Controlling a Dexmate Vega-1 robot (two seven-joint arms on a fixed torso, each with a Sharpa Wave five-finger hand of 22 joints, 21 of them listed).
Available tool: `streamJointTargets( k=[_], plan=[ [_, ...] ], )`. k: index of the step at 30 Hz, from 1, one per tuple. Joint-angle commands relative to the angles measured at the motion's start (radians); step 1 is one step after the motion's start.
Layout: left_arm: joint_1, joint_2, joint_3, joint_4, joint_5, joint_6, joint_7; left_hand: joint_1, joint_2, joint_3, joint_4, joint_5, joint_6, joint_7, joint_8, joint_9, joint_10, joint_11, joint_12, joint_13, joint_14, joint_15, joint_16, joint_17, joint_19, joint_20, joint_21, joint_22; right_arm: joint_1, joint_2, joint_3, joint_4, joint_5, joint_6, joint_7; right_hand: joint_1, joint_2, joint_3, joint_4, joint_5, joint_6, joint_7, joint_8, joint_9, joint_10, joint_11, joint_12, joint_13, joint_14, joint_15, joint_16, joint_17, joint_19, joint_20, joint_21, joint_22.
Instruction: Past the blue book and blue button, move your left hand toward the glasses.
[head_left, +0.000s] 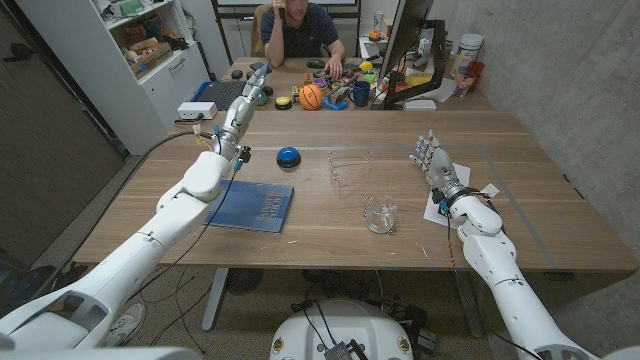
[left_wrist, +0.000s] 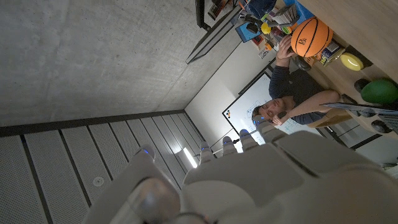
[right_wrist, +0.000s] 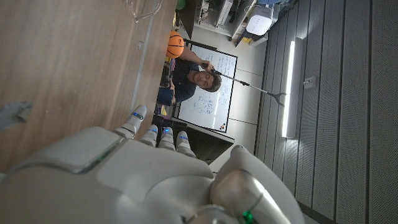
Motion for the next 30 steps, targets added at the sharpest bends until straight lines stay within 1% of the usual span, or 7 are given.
streamJointTargets(
  k=[1,7,10,16,24,27,30],
  plan=[
    [-0.075,0.039,0.047,-0.055,0.159,0.059,-0.005,0.020,-0.009,-0.003,-0.014,0.007,-0.015,-0.003,0.004,0.005,-0.066,-0.008,-0.006,0.005,-0.046,0.005,-0.003,0.002,-0.022,0.006,-0.007,0.003,-0.004,0.016,0.011,0.001,-0.002,0.010,0.006,-0.003,0.035,0.000,0.005,0.004,-0.004,0.002,0.005,0.001,-0.001,-0.004,0.007,0.003,-0.003,-0.003,0.004,0.005,0.000,0.001,-0.002,0.005],
    [-0.106,0.061,0.069,-0.086,0.215,0.108,-0.037,0.049,-0.024,-0.014,-0.035,0.015,-0.052,-0.003,-0.001,0.005,-0.130,-0.010,-0.009,0.005,-0.089,0.010,-0.005,0.004,-0.056,0.016,-0.008,0.004,-0.009,0.019,0.014,-0.004,-0.002,0.012,0.005,-0.006,0.034,-0.002,0.007,0.003,-0.002,0.002,0.006,0.001,-0.001,-0.003,0.007,0.003,-0.001,-0.003,0.004,0.005,0.000,0.001,-0.004,0.005],
    [-0.122,0.063,0.079,-0.088,0.235,0.112,-0.049,0.058,-0.028,-0.017,-0.040,0.017,-0.066,-0.003,-0.002,0.005,-0.145,-0.006,-0.008,0.005,-0.100,0.014,-0.005,0.004,-0.063,0.020,-0.008,0.004,-0.012,0.019,0.014,-0.008,-0.005,0.014,0.004,-0.008,0.033,-0.003,0.007,0.003,-0.001,0.002,0.006,0.001,0.000,-0.004,0.007,0.003,-0.002,-0.003,0.004,0.005,0.001,0.000,-0.005,0.005],
    [-0.147,0.066,0.097,-0.097,0.286,0.125,-0.057,0.073,-0.036,-0.021,-0.050,0.021,-0.085,-0.002,-0.003,0.006,-0.151,0.001,-0.003,0.005,-0.107,0.021,-0.003,0.004,-0.062,0.029,-0.004,0.004,-0.020,0.019,0.014,-0.021,-0.009,0.012,-0.003,-0.010,0.032,-0.005,0.009,0.003,-0.001,0.002,0.006,0.001,0.000,-0.004,0.007,0.003,-0.001,-0.002,0.004,0.005,0.000,0.000,-0.007,0.006],
    [-0.194,0.078,0.137,-0.126,0.379,0.178,-0.098,0.098,-0.046,-0.025,-0.066,0.027,-0.102,-0.002,-0.001,0.007,-0.152,0.006,0.002,0.005,-0.114,0.027,0.000,0.004,-0.064,0.045,-0.002,0.003,-0.037,0.019,0.020,-0.047,-0.012,0.013,-0.018,-0.013,0.031,-0.007,0.010,0.003,0.001,0.002,0.006,0.001,0.001,-0.005,0.007,0.003,-0.001,-0.002,0.004,0.006,0.000,0.001,-0.009,0.006],
    [-0.213,0.089,0.157,-0.145,0.424,0.219,-0.127,0.115,-0.051,-0.028,-0.076,0.032,-0.117,-0.002,-0.001,0.007,-0.167,0.006,0.000,0.005,-0.120,0.029,0.002,0.004,-0.066,0.055,-0.001,0.002,-0.040,0.020,0.022,-0.050,-0.014,0.015,-0.021,-0.015,0.030,-0.008,0.010,0.003,0.000,0.002,0.006,0.001,0.000,-0.005,0.007,0.003,-0.002,-0.002,0.004,0.006,-0.005,0.002,-0.012,0.006],
    [-0.225,0.087,0.167,-0.139,0.439,0.223,-0.139,0.127,-0.055,-0.031,-0.083,0.036,-0.133,-0.002,-0.003,0.007,-0.182,0.007,-0.002,0.005,-0.133,0.025,0.001,0.005,-0.069,0.058,-0.001,0.002,-0.042,0.020,0.023,-0.055,-0.014,0.014,-0.024,-0.016,0.030,-0.009,0.010,0.003,0.002,0.002,0.006,0.001,0.002,-0.006,0.007,0.003,-0.001,-0.002,0.004,0.006,-0.006,0.003,-0.014,0.006]
  ],
)
